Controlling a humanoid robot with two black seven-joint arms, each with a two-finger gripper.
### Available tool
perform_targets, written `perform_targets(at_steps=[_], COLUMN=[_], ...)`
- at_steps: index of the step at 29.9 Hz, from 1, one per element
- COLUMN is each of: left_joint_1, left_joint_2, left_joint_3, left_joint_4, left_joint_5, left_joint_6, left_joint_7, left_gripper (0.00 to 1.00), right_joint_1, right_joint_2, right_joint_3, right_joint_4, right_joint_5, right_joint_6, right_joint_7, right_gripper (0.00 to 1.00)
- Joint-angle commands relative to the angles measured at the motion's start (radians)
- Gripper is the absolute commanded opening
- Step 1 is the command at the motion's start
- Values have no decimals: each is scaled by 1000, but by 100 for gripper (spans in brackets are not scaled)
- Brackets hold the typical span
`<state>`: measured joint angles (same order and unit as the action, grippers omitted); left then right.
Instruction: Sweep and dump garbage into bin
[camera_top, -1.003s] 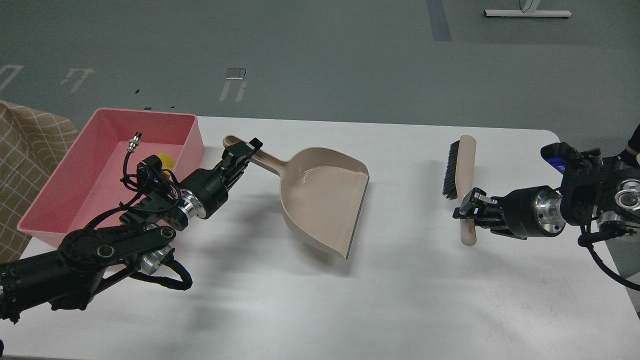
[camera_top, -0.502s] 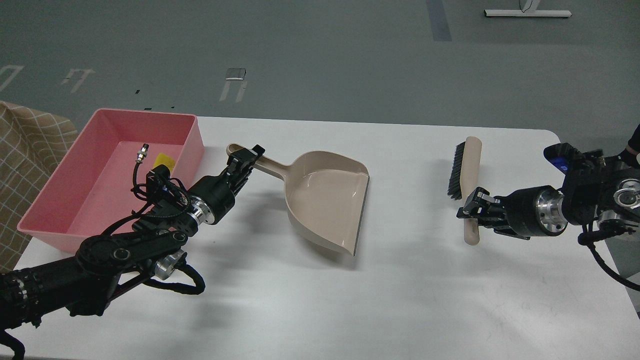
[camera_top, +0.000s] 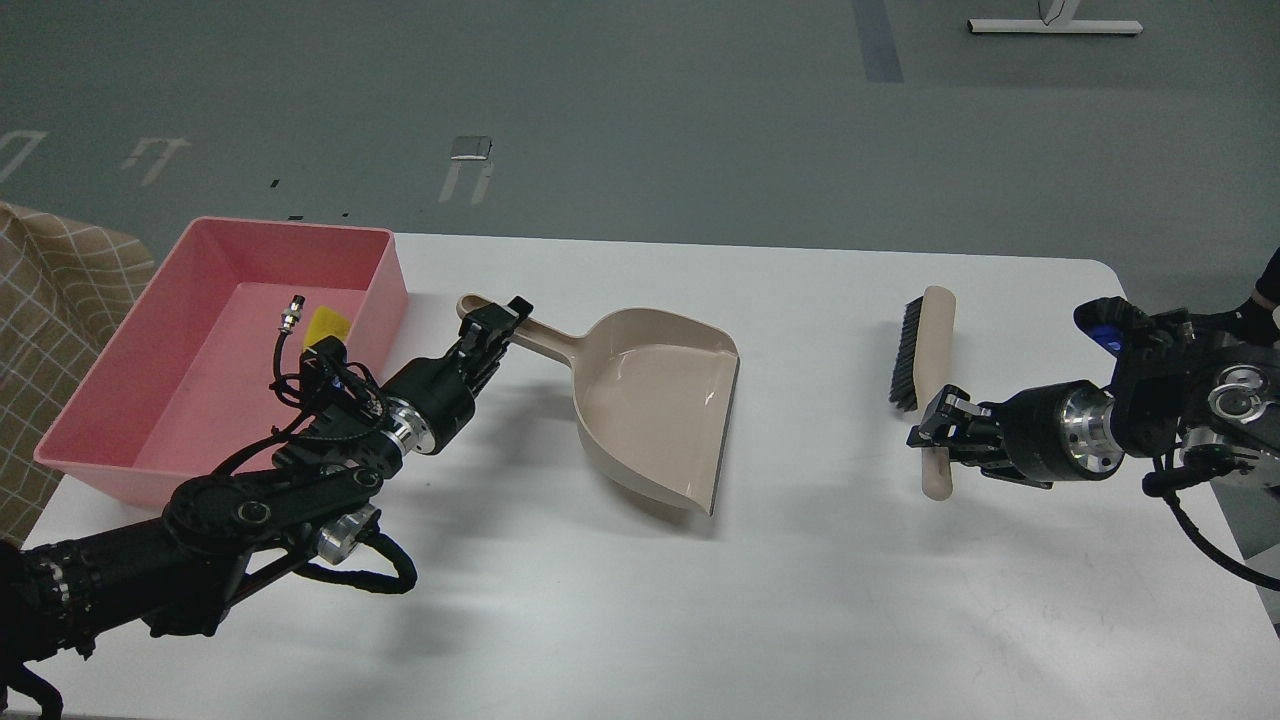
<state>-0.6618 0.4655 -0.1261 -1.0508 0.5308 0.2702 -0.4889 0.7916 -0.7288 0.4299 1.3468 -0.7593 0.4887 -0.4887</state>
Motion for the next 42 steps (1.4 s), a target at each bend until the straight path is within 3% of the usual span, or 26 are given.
perform_targets(at_steps=[1,5,8,11,15,34,42], left_joint_1=[1,1,1,1,-1,28,62], left_joint_2=[-1,-1,-1,-1,-1,10,90], left_joint_3=[0,0,0,0,0,14,17], left_joint_4=[-2,0,0,-2,-5,-29,-169], left_joint_5=[0,-5,-26,-54,-109,-115,-115], left_joint_6=[0,0,0,0,-2,12,90], left_joint_7=[0,0,0,0,0,0,0], left_gripper=[24,41,48,72,96,98,98], right_joint_1=[-2,-2,-2,0,6,104,113], right_joint_2=[0,0,0,-1,-4,-7,-9], right_joint_3=[0,0,-2,0,0,6,12], right_joint_4=[2,2,3,2,3,15,22], right_joint_5=[0,1,0,0,0,3,5], right_joint_6=[0,0,0,0,0,0,0], right_joint_7=[0,0,0,0,0,0,0], right_gripper=[33,49,55,70,77,80,80])
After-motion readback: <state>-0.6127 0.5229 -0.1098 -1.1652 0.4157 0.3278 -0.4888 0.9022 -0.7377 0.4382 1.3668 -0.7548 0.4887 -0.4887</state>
